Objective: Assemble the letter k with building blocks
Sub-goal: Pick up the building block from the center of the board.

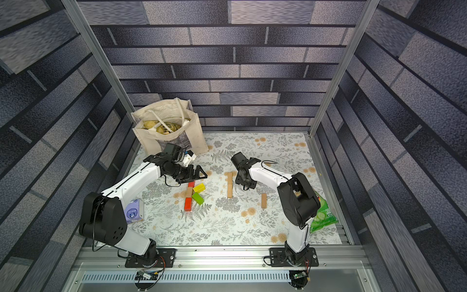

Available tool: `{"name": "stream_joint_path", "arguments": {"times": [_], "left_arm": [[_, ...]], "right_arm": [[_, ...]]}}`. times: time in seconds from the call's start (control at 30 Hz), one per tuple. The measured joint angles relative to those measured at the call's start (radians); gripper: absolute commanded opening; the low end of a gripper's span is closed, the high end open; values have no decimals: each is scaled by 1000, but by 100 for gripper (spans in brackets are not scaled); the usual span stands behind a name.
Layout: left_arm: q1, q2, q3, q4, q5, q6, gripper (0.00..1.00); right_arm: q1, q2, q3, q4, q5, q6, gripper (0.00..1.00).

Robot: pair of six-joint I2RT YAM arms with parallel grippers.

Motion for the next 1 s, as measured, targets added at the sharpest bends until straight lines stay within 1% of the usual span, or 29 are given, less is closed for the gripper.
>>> {"name": "stream_joint_path", "arguments": {"times": [0.1,0.37,0.67,0.9,0.97,1.0], "left_arm": [[0,0,0,0,0,0,100],[0,2,0,0,3,3,100],[0,7,0,1,3,11,100],[0,21,0,1,3,11,100],[0,24,0,1,4,11,100],[0,25,0,1,4,11,100]], "right_arm": [[-13,17,0,0,0,0,56],[-26,28,0,10,0,0,47],[-38,55,5,26,-8,-1,46],[-51,91,11,29,-13,-1,43],[-53,97,13,33,-14,-4,39],[-54,97,13,36,-15,-6,35]]}}
